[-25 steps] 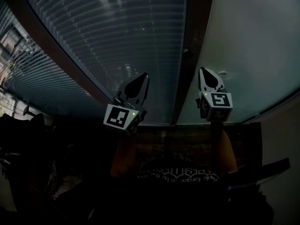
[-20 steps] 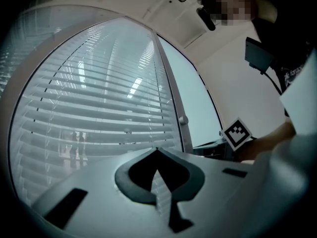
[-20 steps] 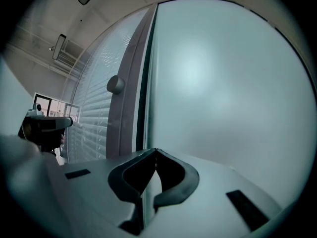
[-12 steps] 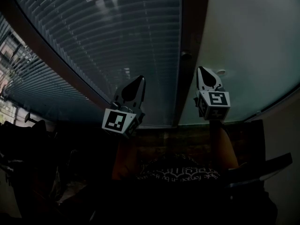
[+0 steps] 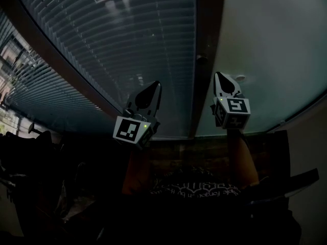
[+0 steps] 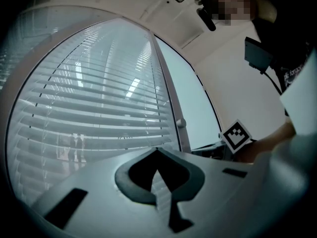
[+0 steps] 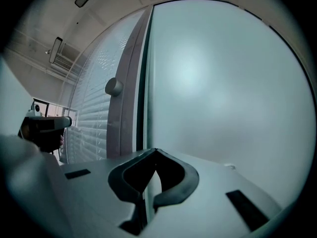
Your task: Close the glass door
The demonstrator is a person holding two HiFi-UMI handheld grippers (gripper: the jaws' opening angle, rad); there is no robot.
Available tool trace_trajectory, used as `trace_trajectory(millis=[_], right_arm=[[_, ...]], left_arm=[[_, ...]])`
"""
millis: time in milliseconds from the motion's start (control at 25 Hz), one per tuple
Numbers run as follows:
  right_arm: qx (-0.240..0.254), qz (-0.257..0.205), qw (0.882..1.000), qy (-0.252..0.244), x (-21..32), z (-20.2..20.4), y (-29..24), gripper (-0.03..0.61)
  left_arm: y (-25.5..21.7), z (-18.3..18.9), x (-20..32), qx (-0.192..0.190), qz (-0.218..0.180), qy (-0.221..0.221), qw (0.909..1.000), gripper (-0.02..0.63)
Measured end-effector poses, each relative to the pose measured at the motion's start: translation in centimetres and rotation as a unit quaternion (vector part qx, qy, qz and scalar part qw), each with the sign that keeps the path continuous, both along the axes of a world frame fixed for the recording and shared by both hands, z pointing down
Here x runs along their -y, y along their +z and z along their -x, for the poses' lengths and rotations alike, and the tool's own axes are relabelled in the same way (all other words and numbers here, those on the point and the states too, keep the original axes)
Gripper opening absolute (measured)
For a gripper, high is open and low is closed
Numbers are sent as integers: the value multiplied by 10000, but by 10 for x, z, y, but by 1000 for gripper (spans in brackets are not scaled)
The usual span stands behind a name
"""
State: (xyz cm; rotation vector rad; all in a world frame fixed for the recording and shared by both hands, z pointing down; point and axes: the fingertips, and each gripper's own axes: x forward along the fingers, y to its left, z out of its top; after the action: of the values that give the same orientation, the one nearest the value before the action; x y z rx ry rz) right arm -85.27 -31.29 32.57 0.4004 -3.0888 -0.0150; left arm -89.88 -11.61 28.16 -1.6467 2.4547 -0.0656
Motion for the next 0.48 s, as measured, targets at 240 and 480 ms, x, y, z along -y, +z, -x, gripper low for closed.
trace_trajectory(millis=[240,480], right_arm=[[436,134,9989,47,-3,-23,-33,3],[682,-215,9974,52,-17,-53,-44,3]], left_arm=[[-7,-5,-2,-31,-38,-22,10000,2],[-1,-6,-5,-184,-74,-97,9998,2]])
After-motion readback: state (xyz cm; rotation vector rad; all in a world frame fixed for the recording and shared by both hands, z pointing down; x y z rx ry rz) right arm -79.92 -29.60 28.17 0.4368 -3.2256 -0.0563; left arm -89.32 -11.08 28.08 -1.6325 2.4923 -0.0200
